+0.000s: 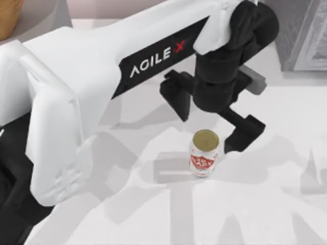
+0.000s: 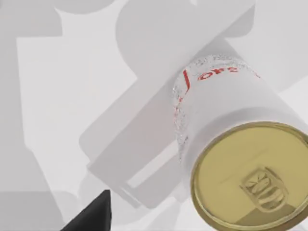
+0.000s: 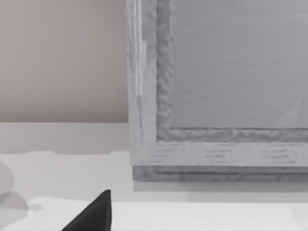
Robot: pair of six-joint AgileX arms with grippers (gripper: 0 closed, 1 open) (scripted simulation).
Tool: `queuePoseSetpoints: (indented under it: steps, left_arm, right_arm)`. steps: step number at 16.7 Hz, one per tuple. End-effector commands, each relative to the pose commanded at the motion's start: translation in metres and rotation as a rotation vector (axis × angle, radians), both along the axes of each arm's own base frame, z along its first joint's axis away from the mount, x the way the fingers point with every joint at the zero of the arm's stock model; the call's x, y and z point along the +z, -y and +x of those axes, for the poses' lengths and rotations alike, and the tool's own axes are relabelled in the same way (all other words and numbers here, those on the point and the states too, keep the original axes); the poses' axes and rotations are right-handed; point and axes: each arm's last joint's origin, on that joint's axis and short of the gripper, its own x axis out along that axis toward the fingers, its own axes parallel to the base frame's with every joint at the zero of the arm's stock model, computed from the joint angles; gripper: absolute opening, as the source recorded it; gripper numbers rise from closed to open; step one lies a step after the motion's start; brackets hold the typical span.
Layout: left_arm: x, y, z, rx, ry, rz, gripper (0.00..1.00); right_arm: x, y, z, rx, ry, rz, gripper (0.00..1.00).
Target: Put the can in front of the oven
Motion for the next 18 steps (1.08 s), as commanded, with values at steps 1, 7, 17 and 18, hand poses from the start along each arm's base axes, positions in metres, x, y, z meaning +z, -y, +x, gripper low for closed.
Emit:
queuePoseSetpoints:
  steps: [1,7,17,18]
  left_arm:
    - [-0.001,0.000,0.000,-0.001,0.000,0.000,1.00]
    - [-0.048,0.002,-0.001,-0.004,0.001,-0.001,1.00]
    - [-0.060,0.002,-0.002,-0.005,0.000,0.000,0.70]
    - [-0.060,0.002,-0.002,-0.005,0.000,0.000,0.62]
  right_arm:
    - [0.000,0.000,0.000,0.000,0.000,0.000,1.00]
    - [0.000,0.000,0.000,0.000,0.000,0.000,1.00]
    - [0.000,0.000,0.000,0.000,0.000,0.000,1.00]
    - [0.000,0.000,0.000,0.000,0.000,0.000,1.00]
